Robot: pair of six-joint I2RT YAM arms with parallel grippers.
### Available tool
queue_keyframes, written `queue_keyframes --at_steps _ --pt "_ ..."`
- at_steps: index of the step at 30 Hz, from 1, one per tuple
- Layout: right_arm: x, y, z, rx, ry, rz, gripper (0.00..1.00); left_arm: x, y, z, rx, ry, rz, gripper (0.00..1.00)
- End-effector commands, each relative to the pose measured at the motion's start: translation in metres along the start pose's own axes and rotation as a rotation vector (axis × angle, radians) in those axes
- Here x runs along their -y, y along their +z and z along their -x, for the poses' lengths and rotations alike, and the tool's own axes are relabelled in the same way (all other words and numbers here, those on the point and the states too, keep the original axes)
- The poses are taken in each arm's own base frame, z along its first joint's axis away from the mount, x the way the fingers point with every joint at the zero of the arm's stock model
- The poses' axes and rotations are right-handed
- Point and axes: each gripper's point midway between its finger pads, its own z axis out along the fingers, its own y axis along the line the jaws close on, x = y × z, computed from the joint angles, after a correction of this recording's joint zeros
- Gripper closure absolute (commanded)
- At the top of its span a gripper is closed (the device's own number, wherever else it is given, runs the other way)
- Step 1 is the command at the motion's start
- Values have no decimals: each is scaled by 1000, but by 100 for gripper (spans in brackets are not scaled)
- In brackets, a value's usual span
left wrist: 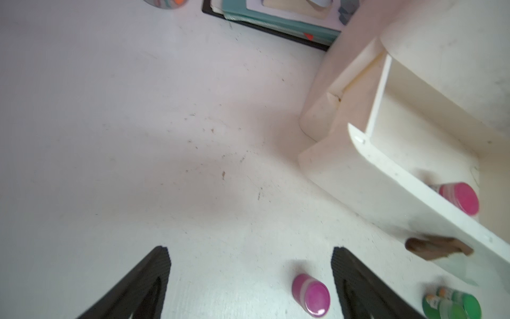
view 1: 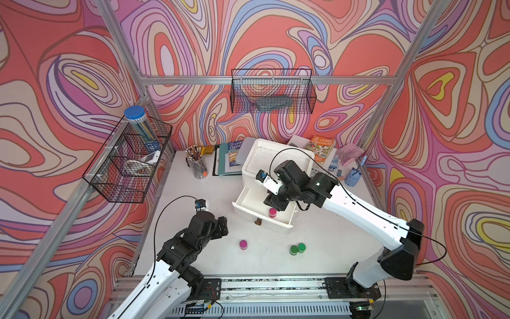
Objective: Put the paint cans in the drawer according to color
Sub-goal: Place the paint can in the drawer, then pick up the paint can at the center of the board.
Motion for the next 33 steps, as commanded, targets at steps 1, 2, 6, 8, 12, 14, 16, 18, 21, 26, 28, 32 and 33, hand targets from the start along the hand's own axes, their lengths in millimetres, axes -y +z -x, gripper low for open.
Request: queue_keyframes --at_steps 1,2,6,8,12,14,16,18,21,26,28,32,33 --pt "6 -7 16 121 111 -33 41 29 9 -30 -158 52 -160 14" --pt "9 -9 16 140 124 -52 41 32 12 -36 -186 59 -164 14" --pt "21 -19 18 187 152 -127 41 38 15 -50 -257 107 -159 14" --pt "27 -25 18 209 157 -165 41 44 16 -59 -288 150 -164 14" --pt "37 -36 16 234 184 -229 41 39 24 -76 -337 250 -84 14" --pt "40 -40 14 243 205 -248 41 46 27 -82 -347 308 -89 15" --pt "42 -43 13 261 226 -260 41 50 32 -86 -349 365 -81 15" --pt "42 -46 12 276 245 -262 41 52 37 -87 -353 395 -57 15" --pt "43 -49 10 287 264 -268 41 54 47 -89 -363 423 -33 16" --pt "45 -52 9 293 266 -282 41 68 61 -99 -382 470 -62 20" --pt "46 -54 10 296 264 -289 41 73 65 -103 -395 486 -75 24" --pt "47 -54 10 297 261 -295 41 75 71 -109 -419 500 -73 37" --pt "47 -55 10 298 260 -295 41 74 72 -110 -426 502 -62 41"
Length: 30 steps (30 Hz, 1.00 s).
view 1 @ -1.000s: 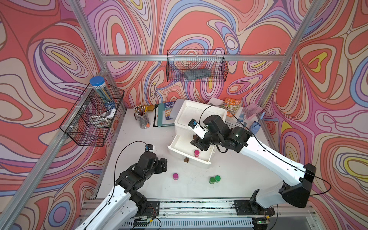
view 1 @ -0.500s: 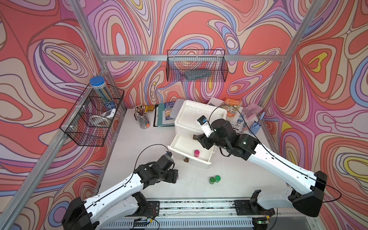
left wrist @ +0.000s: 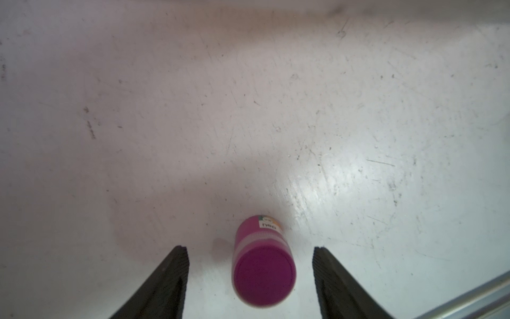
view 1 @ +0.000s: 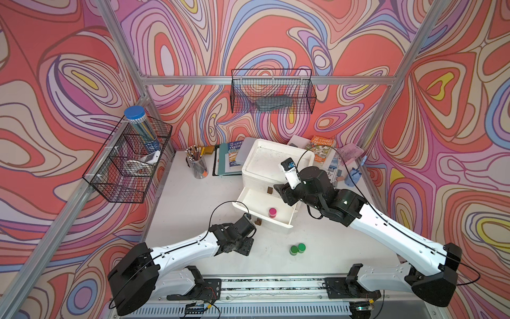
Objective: Put the paint cans in the drawer according to color
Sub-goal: Pick up the paint can at the center of the board.
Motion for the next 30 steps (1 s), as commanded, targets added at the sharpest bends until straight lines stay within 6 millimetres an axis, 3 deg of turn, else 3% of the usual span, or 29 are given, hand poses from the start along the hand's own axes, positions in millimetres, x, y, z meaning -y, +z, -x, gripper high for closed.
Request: queue_keyframes --at_steps 1,6,10,17,22,30 --pt "4 -5 5 29 13 -18 41 8 -2 13 25 20 -11 45" --pt "5 -5 6 34 13 -21 41 6 1 6 -14 25 -4 58" --pt "5 -5 7 36 14 -23 42 4 3 -1 -41 29 1 61" --pt "7 -7 9 45 14 -31 42 2 -5 3 -21 29 8 76" --pt "7 -7 7 41 12 -28 42 -12 -41 18 96 20 55 80" --pt "4 -5 8 45 12 -18 42 -29 -143 81 453 96 123 89"
